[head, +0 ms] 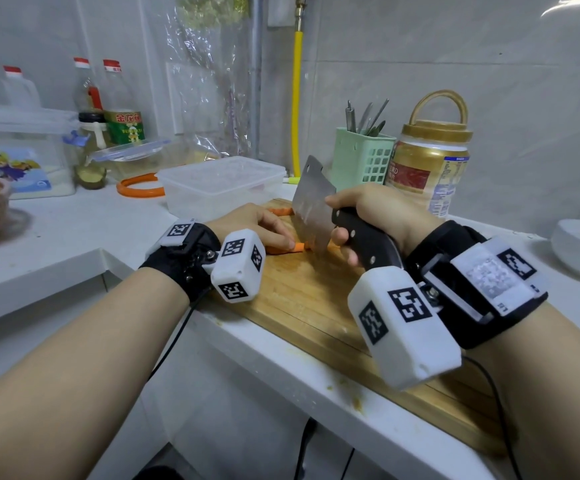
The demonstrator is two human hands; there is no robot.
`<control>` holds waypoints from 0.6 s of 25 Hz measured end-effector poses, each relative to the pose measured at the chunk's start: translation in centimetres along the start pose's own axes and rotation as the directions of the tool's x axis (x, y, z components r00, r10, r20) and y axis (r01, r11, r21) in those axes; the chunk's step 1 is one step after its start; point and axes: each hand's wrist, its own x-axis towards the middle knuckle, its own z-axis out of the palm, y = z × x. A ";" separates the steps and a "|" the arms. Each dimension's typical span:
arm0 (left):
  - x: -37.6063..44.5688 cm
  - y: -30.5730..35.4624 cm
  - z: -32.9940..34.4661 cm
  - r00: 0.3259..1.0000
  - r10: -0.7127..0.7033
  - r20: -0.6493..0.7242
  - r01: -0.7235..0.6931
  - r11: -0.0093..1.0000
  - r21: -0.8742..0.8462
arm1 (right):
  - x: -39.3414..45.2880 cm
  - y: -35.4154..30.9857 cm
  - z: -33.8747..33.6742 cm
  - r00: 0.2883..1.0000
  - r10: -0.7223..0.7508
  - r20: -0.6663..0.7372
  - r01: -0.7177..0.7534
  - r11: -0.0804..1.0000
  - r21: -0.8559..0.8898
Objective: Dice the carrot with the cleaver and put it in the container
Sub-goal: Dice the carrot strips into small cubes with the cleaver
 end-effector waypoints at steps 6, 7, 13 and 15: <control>-0.1 -0.1 0.0 1.000 0.012 0.003 -0.012 0.999 -0.048 | 0.4 0.3 0.3 1.000 0.018 0.019 -0.017 0.998 -0.055; -0.2 0.0 0.0 1.000 0.016 0.006 -0.016 0.999 -0.044 | 0.4 0.4 0.4 1.000 0.016 0.012 -0.015 0.998 -0.066; -0.3 0.1 0.0 1.000 0.020 0.008 -0.020 0.999 -0.031 | 0.4 0.3 0.4 1.000 0.024 0.004 -0.023 0.996 -0.083; -0.3 0.1 0.1 1.000 0.024 0.013 -0.024 0.999 -0.032 | 0.3 0.3 0.4 1.000 0.025 0.002 -0.025 0.995 -0.099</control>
